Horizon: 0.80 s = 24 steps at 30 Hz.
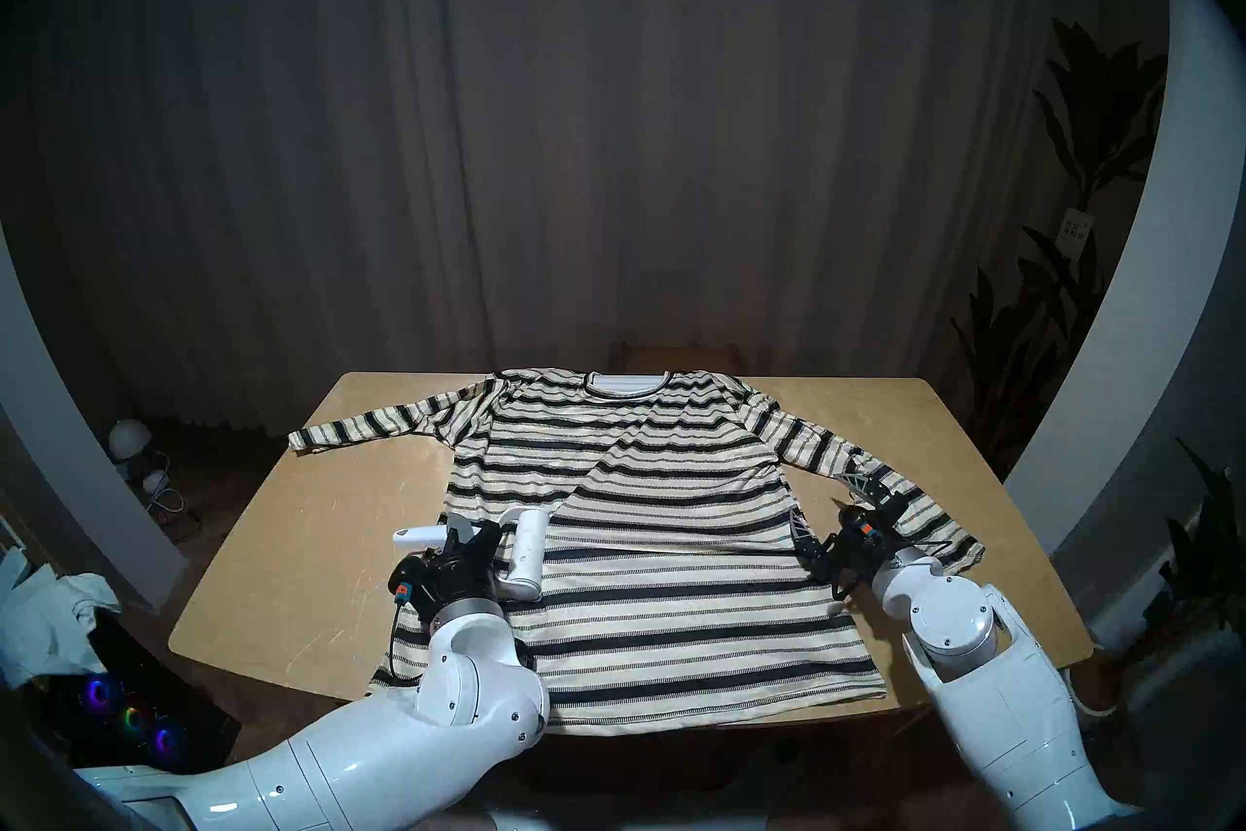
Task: Use the fur roller to clean a top
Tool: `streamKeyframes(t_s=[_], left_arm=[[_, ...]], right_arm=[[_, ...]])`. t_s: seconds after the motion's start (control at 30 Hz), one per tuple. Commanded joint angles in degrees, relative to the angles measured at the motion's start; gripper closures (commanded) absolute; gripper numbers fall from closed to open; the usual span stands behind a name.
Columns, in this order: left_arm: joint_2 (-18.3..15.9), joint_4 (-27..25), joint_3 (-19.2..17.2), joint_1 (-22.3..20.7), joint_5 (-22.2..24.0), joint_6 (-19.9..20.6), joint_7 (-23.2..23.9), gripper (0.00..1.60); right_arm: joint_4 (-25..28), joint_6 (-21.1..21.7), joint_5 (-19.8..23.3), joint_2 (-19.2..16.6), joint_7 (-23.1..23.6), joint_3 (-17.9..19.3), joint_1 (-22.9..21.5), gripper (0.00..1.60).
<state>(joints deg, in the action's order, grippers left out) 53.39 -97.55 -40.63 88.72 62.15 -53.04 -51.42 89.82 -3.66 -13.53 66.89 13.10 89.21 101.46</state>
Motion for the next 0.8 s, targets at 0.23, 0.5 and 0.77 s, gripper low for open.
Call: streamKeyframes(t_s=[0.23,0.5,0.77], left_arm=[[-5.0,1.8,-0.4,4.5,2.0,1.2,-2.0,1.6],[-6.4,2.1,-0.6,4.8,2.5,1.4,-1.8,1.6],[-7.9,2.7,-1.3,4.2,3.5,1.7,-1.5,1.6]], right_arm=[[-2.9,1.2,-0.5,-0.1,-0.2,-0.2,2.7,0.0],[-3.0,1.3,-0.6,0.0,-0.2,-0.5,2.5,0.0],[-3.0,1.5,-0.7,0.0,-0.5,-0.6,2.4,0.0]])
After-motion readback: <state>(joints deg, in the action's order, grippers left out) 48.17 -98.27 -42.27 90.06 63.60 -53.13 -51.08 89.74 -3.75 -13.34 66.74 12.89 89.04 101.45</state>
